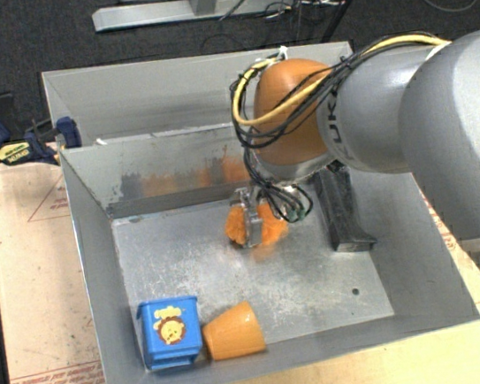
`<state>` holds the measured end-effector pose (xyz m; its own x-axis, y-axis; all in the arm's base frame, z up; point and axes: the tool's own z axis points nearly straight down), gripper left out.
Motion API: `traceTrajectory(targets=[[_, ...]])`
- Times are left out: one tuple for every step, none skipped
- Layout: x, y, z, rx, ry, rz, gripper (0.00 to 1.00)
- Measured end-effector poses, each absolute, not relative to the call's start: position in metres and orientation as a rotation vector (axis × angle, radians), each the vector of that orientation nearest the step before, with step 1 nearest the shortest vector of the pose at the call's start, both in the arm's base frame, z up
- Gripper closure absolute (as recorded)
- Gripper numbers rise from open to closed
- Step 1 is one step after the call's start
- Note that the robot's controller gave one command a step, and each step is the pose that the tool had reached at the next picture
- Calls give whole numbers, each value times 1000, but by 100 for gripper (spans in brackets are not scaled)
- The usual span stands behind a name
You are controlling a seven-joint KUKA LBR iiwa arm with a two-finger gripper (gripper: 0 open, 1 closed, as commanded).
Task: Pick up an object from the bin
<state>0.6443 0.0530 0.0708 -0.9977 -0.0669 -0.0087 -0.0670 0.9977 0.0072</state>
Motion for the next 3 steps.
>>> traceTrajectory(targets=[[644, 53, 71, -105, 3131, 12, 100], [644, 53, 71, -105, 3131, 12, 100], [644, 53, 71, -105, 3131, 12, 100]])
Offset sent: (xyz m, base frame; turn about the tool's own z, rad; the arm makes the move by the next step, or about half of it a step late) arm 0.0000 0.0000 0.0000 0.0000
